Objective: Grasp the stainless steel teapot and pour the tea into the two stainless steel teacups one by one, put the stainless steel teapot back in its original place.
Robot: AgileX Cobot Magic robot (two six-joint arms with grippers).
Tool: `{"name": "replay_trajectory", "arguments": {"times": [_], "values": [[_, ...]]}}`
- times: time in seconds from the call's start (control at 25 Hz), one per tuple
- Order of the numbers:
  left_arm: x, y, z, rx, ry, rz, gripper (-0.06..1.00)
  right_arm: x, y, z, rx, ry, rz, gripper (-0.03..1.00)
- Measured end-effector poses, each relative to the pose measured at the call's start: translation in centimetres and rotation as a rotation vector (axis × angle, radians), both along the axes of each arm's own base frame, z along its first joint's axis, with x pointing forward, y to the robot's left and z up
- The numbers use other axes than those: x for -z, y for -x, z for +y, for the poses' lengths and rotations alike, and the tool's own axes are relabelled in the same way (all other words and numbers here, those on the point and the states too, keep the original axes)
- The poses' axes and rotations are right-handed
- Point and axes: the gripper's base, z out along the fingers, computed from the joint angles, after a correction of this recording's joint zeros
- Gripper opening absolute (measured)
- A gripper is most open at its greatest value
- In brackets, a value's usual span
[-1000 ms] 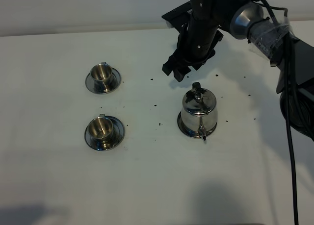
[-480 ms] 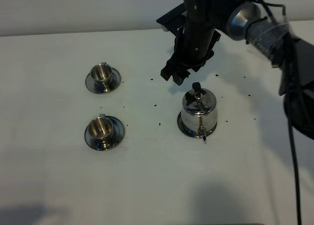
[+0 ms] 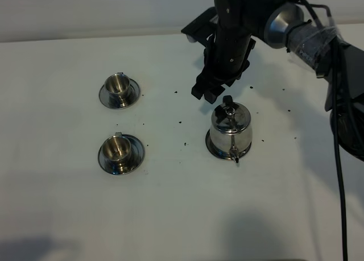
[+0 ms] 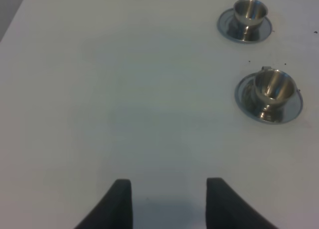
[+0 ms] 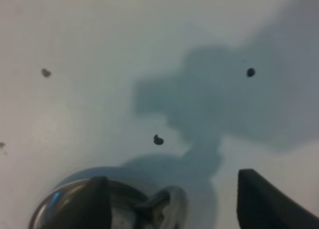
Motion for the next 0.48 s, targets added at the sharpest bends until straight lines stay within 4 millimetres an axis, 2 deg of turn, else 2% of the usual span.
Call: {"name": "replay_trajectory", "arguments": {"times": [0.48], "values": [[0.00,0.00,0.00,0.000,0.000,0.000,0.38,0.49,-0.49,-0.75,-0.021,0.095,-0.044,0.53]]}}
